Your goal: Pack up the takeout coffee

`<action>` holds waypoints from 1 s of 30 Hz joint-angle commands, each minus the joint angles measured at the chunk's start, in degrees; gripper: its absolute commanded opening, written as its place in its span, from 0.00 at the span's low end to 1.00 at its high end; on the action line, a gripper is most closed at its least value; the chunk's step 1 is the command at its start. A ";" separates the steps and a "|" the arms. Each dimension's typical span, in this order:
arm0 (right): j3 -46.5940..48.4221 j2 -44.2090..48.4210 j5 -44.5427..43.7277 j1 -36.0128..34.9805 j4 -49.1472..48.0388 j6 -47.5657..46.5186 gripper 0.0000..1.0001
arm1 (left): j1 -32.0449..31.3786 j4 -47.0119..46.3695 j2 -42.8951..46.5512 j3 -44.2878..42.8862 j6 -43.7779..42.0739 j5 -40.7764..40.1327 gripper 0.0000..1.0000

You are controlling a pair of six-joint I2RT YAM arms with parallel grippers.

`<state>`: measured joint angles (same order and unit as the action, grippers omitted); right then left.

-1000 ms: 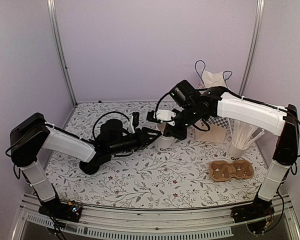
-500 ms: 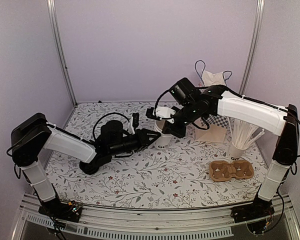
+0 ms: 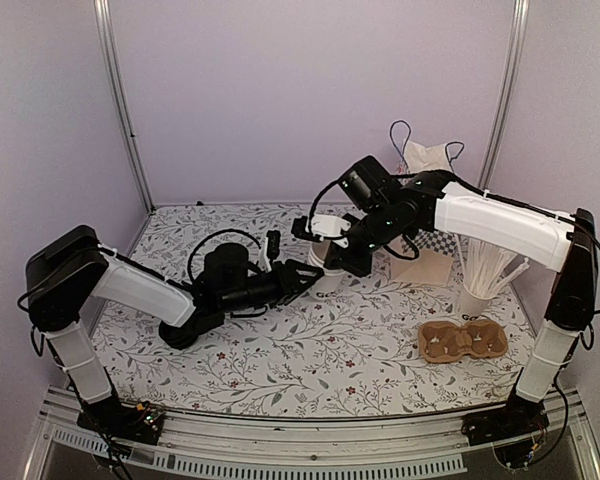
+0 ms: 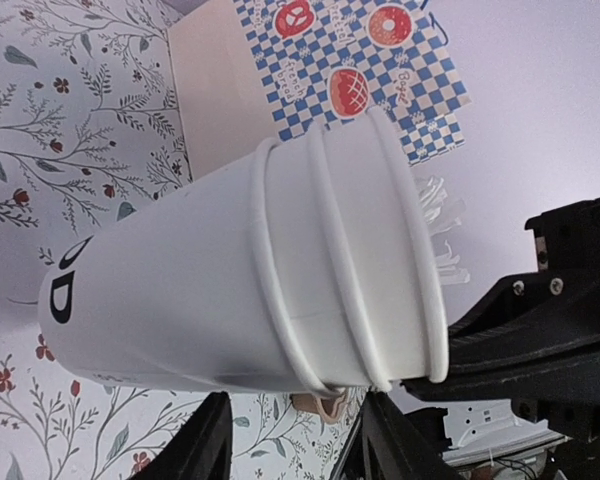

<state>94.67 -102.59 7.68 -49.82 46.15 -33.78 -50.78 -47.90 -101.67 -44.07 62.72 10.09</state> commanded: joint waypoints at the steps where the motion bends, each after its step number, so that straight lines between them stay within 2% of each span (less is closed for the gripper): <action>1: 1.10 -1.72 -2.42 -0.36 -1.47 0.68 0.00 | -0.82 -1.92 0.89 0.27 -0.05 0.43 0.48; 14: 1.87 -1.79 1.02 -0.36 -0.12 0.61 0.00 | -0.24 -1.52 -0.84 -0.26 2.20 -0.27 0.41; 20: 1.77 -0.53 5.25 -0.92 1.99 -0.54 0.00 | 1.37 -4.15 -1.33 2.36 4.58 -1.60 0.39; 23: 2.07 -0.30 5.64 -1.20 2.31 -1.01 0.00 | 1.78 -2.23 -1.63 2.63 5.06 -1.92 0.39; 26: 4.22 0.81 5.64 -1.24 2.47 -1.03 0.00 | 2.07 -0.33 -2.01 3.46 6.28 -2.66 0.38; 30: 9.14 1.29 3.44 -1.24 5.01 -1.43 0.00 | 2.73 -2.27 -2.19 5.58 7.46 -2.22 0.37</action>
<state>97.43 -104.38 9.85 -49.89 49.34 -34.48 -50.09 -51.13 -101.75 -41.43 68.47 9.67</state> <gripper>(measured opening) 0.014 0.379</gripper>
